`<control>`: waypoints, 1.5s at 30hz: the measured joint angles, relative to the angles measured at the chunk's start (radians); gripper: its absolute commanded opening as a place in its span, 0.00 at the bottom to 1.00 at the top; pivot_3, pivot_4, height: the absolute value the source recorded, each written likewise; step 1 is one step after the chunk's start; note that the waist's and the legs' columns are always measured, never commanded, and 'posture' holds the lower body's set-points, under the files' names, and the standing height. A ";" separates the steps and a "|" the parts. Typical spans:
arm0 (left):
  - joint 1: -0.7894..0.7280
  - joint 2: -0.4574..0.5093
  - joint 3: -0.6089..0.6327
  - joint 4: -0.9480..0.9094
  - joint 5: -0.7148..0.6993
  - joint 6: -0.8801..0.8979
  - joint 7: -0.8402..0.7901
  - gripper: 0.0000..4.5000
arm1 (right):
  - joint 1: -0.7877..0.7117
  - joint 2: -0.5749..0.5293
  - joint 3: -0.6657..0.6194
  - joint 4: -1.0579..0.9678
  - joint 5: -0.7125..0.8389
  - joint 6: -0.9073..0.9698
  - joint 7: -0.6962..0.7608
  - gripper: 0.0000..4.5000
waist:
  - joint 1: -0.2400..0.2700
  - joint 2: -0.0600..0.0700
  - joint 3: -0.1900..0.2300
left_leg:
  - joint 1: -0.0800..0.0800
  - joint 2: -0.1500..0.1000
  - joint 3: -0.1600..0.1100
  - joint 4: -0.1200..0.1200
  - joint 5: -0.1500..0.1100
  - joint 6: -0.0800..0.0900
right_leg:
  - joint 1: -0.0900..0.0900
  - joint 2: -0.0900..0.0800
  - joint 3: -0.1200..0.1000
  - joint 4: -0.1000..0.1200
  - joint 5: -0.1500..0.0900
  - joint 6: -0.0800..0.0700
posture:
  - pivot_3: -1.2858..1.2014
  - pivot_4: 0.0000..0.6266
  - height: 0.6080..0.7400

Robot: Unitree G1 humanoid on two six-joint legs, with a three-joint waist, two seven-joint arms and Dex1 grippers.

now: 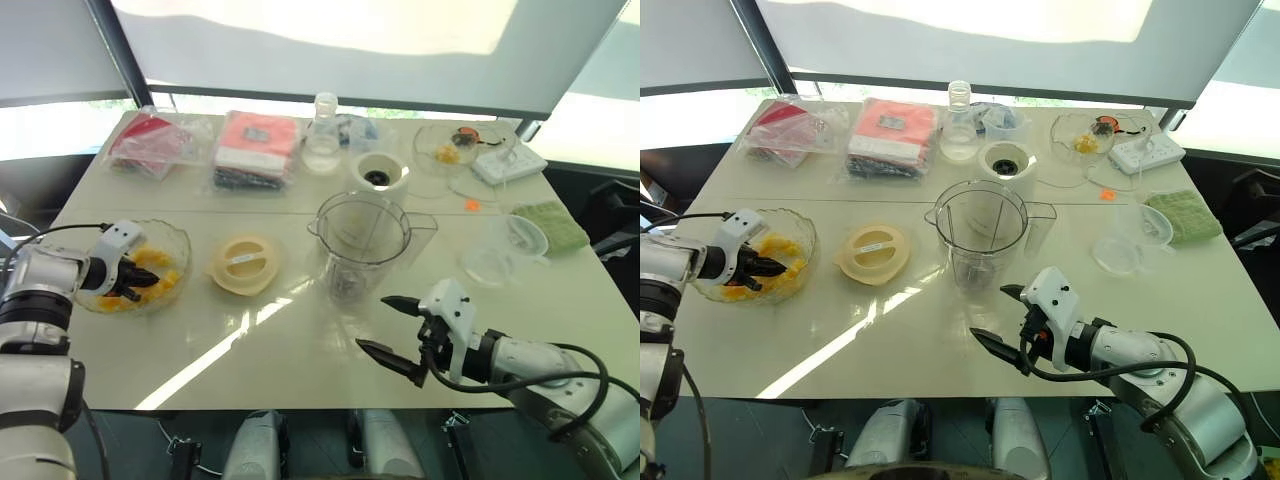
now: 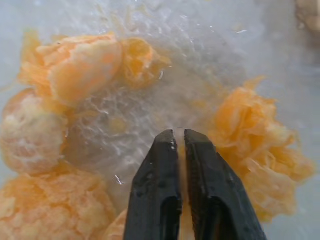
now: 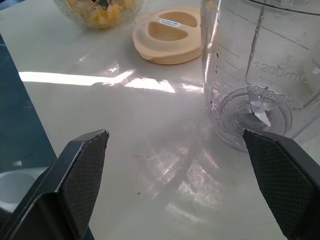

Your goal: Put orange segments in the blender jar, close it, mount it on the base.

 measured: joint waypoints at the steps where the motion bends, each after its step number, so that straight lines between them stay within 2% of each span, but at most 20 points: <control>1: 0.000 0.025 0.011 -0.009 -0.012 0.000 -0.021 0.07 | 0.000 0.000 0.000 0.000 -0.002 0.000 0.002 1.00 | 0.001 0.000 0.000 | 0.000 0.000 0.000 0.000 0.000 0.000 | 0.000 0.000 0.000 0.000 0.000 0.000 | 0.52 0.24 1.00; 6: -0.080 0.135 0.103 -0.075 -0.094 0.053 -0.116 0.07 | -0.015 0.002 0.011 0.010 -0.023 -0.008 0.011 1.00 | 0.009 -0.002 0.000 | -0.001 -0.001 0.000 0.001 0.000 0.000 | 0.000 -0.001 0.000 -0.001 0.000 0.000 | 0.52 0.24 1.00; 10: -0.130 0.179 0.144 -0.130 -0.144 0.099 -0.169 0.07 | -0.020 0.009 0.024 0.026 -0.035 -0.018 0.021 1.00 | 0.008 -0.001 0.000 | 0.000 -0.001 0.001 0.001 0.000 0.000 | 0.001 -0.001 0.000 -0.002 0.000 0.000 | 0.52 0.24 1.00; 15: -0.117 0.188 0.148 -0.135 -0.150 0.111 -0.186 0.07 | -0.026 0.017 0.032 0.040 -0.055 -0.026 0.030 1.00 | 0.002 -0.001 0.000 | 0.000 -0.001 0.001 0.001 0.000 0.000 | 0.001 0.001 0.000 -0.001 0.000 0.000 | 0.52 0.24 1.00; 17: -0.060 0.209 0.133 -0.174 -0.142 0.100 -0.198 0.07 | -0.023 0.024 0.039 0.040 -0.057 -0.026 0.031 1.00 | -0.003 -0.001 0.000 | 0.000 0.000 0.001 0.000 0.000 0.000 | 0.000 0.001 0.000 0.000 0.000 0.000 | 0.52 0.24 1.00; 20: 0.043 0.209 0.114 -0.225 -0.141 0.091 -0.207 0.24 | -0.018 0.024 0.039 0.040 -0.057 -0.026 0.031 1.00 | 0.000 -0.001 0.000 | 0.000 0.000 0.001 0.000 0.000 0.000 | 0.000 0.001 0.000 0.001 0.000 0.000 | 0.52 0.24 1.00; 24: 0.155 0.183 0.111 -0.311 -0.133 0.033 -0.166 0.69 | -0.016 0.026 0.039 0.039 -0.057 -0.026 0.031 1.00 | 0.009 -0.001 0.000 | 0.000 0.000 0.000 0.001 0.000 0.000 | 0.000 -0.001 0.000 0.001 0.000 0.000 | 0.52 0.24 1.00; 31: 0.167 0.135 0.049 -0.316 -0.099 -0.111 -0.174 0.69 | -0.018 0.024 0.021 0.036 -0.021 -0.010 0.053 1.00 | 0.022 -0.001 0.000 | 0.000 0.000 0.001 0.001 0.000 0.000 | 0.000 -0.001 0.000 0.000 0.000 0.000 | 0.52 0.24 1.00; 37: 0.068 0.083 -0.034 -0.190 -0.016 -0.241 -0.161 0.69 | -0.013 0.019 -0.042 -0.049 0.104 0.034 0.060 1.00 | 0.026 -0.002 0.000 | 0.000 0.000 0.001 0.001 0.000 0.000 | 0.001 0.000 0.000 0.000 0.000 0.000 | 0.52 0.24 1.00; 45: -0.012 -0.015 -0.087 -0.012 0.063 -0.376 -0.123 0.69 | -0.043 0.044 -0.063 -0.107 0.180 0.056 -0.030 1.00 | 0.023 -0.002 0.000 | 0.000 0.000 0.001 0.001 0.000 0.000 | 0.000 0.000 0.000 0.000 0.000 0.000 | 0.52 0.24 1.00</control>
